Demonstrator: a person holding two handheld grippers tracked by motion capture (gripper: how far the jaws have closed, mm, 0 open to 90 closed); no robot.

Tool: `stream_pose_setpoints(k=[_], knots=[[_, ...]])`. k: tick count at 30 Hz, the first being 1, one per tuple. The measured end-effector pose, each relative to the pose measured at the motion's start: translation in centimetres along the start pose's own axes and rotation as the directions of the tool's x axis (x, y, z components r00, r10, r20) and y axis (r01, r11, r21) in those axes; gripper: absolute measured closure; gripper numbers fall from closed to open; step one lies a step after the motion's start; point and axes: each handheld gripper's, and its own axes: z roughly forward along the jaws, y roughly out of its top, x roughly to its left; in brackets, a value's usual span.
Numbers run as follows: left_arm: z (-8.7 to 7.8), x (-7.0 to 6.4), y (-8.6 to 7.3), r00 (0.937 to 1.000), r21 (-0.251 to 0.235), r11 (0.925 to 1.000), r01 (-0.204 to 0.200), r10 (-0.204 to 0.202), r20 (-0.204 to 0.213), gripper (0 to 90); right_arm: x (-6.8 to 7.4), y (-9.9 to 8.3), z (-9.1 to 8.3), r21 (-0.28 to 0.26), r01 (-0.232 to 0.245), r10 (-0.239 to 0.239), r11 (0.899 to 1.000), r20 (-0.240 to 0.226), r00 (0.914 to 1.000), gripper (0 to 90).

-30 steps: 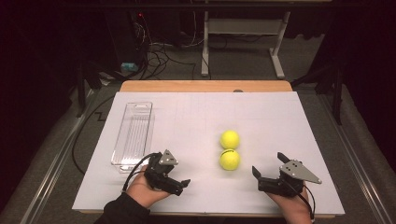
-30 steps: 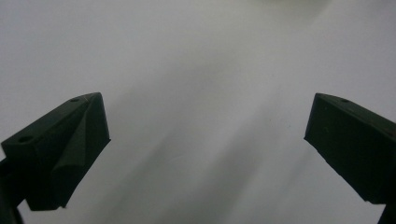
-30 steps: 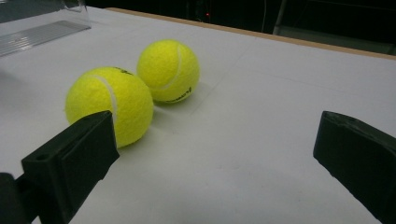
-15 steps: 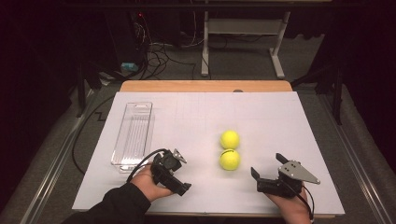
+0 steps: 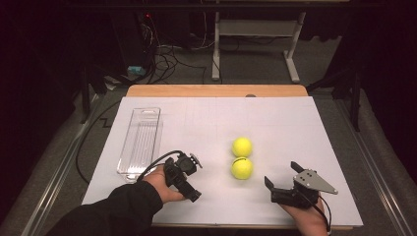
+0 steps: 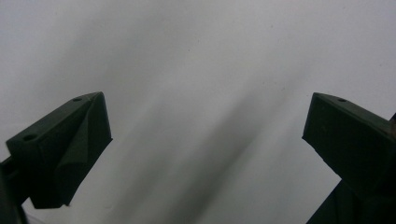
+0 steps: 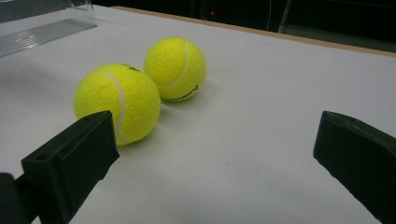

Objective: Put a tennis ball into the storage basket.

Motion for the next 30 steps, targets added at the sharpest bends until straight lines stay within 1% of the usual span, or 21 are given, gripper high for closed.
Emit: stream_pose_setpoints(k=[1,2,7,10,14,17,19,22,24,26,27,28,29,30], knots=[[0.0,0.1,0.2,1.0,0.023,0.9997,0.003,-0.003,0.007,1.7,0.0,0.0,0.0,0.003,0.003,-0.003,1.0,0.001,1.0,0.0],[0.0,0.1,0.2,1.0,0.023,0.9997,0.003,-0.003,0.007,1.6,0.0,0.0,0.0,0.003,0.003,-0.003,1.0,0.001,1.0,0.0],[-0.1,0.1,0.7,1.0,0.055,0.9985,0.002,-0.003,0.008,1.4,0.0,0.0,0.1,0.004,0.006,-0.006,1.0,-0.003,1.0,0.0],[-0.1,0.0,1.0,0.9997,0.071,0.9975,0.003,-0.005,0.023,1.3,0.2,0.0,0.1,0.007,0.007,-0.007,1.0,-0.009,0.9999,0.0],[0.1,0.0,1.1,0.9995,0.093,0.9957,-0.001,-0.002,0.03,0.9,0.5,0.0,0.3,0.015,0.013,-0.013,1.0,-0.029,0.9995,0.0],[0.1,0.0,1.2,0.9994,0.091,0.9958,0.003,-0.006,0.033,0.9,0.8,0.2,0.4,0.017,0.019,-0.019,1.0,-0.042,0.999,0.0],[0.0,0.1,1.3,0.9996,0.093,0.9957,-0.003,0.001,0.03,0.9,1.1,0.3,0.6,0.025,0.02,-0.019,0.999,-0.059,0.9981,0.0],[0.0,0.2,1.3,0.9993,0.087,0.9962,0.008,-0.011,0.036,0.9,1.5,0.6,1.1,0.032,0.014,-0.011,0.999,-0.078,0.9969,0.0],[-0.1,0.2,1.3,0.9993,0.086,0.9963,0.006,-0.01,0.036,0.9,1.8,0.8,1.4,0.041,0.017,-0.014,0.999,-0.092,0.9957,0.0],[-0.3,0.2,1.4,0.9994,0.082,0.9966,0.008,-0.01,0.033,0.9,2.2,1.0,1.9,0.05,0.005,0.0,0.999,-0.107,0.9943,0.0],[-0.3,0.2,1.4,0.9993,0.077,0.997,0.007,-0.01,0.035,0.9,2.6,1.2,2.4,0.055,0.008,-0.001,0.998,-0.12,0.9927,0.0],[-0.4,0.3,1.4,0.9993,0.073,0.9973,0.007,-0.01,0.037,0.9,2.6,1.2,2.4,0.055,0.008,-0.001,0.998,-0.12,0.9927,0.0],[-0.4,0.3,1.4,0.9993,0.07,0.9975,0.009,-0.011,0.036,0.9,2.8,1.3,2.7,0.064,0.014,-0.006,0.998,-0.125,0.9922,0.0],[-0.5,0.3,1.4,0.9994,0.071,0.9974,0.007,-0.01,0.033,0.9,3.2,1.5,3.3,0.088,0.018,-0.006,0.996,-0.136,0.9907,0.0]])
